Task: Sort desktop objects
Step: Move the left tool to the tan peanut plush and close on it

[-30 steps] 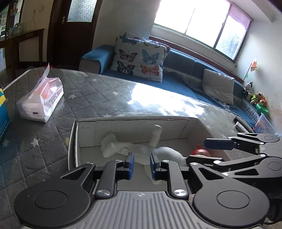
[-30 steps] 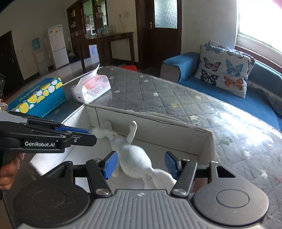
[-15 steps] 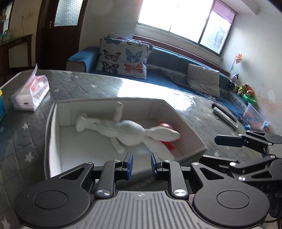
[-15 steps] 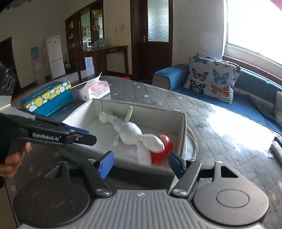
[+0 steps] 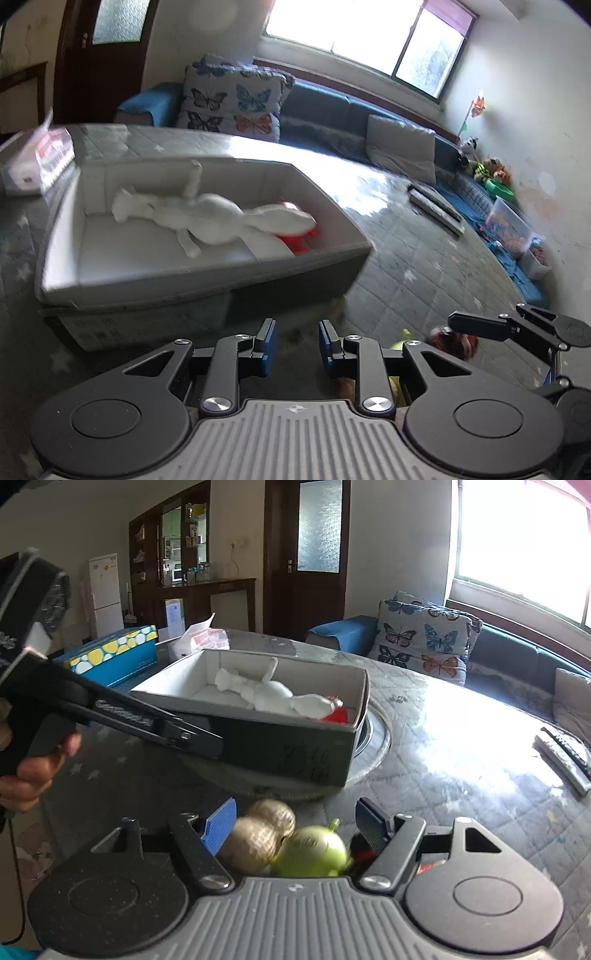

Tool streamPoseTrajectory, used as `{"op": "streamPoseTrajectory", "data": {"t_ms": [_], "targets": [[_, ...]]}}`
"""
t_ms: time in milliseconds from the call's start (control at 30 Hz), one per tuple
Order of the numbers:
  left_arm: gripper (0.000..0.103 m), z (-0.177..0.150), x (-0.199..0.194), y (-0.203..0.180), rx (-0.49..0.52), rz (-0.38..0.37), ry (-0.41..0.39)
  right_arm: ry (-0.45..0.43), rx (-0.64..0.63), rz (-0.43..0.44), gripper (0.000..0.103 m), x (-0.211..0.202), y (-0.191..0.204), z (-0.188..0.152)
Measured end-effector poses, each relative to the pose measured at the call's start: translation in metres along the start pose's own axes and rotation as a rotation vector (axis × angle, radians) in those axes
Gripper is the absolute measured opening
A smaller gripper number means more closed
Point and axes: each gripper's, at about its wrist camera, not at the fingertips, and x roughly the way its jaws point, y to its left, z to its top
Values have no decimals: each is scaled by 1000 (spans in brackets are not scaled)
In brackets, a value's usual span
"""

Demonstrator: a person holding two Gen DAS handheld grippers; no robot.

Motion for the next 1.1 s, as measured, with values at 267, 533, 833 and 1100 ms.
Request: {"op": "streamPoseTrajectory", "data": {"t_ms": [267, 533, 833, 1100], "targets": [[28, -14, 19, -15, -16, -83, 77, 18, -12, 43, 72, 9, 19, -12], [28, -15, 29, -15, -68, -119, 111, 36, -24, 86, 72, 18, 38, -25], [28, -16, 32, -9, -117, -139, 122, 50, -31, 42, 73, 34, 48, -27], [28, -18, 26, -9, -130, -159, 128, 54, -43, 33, 73, 40, 51, -25]]}}
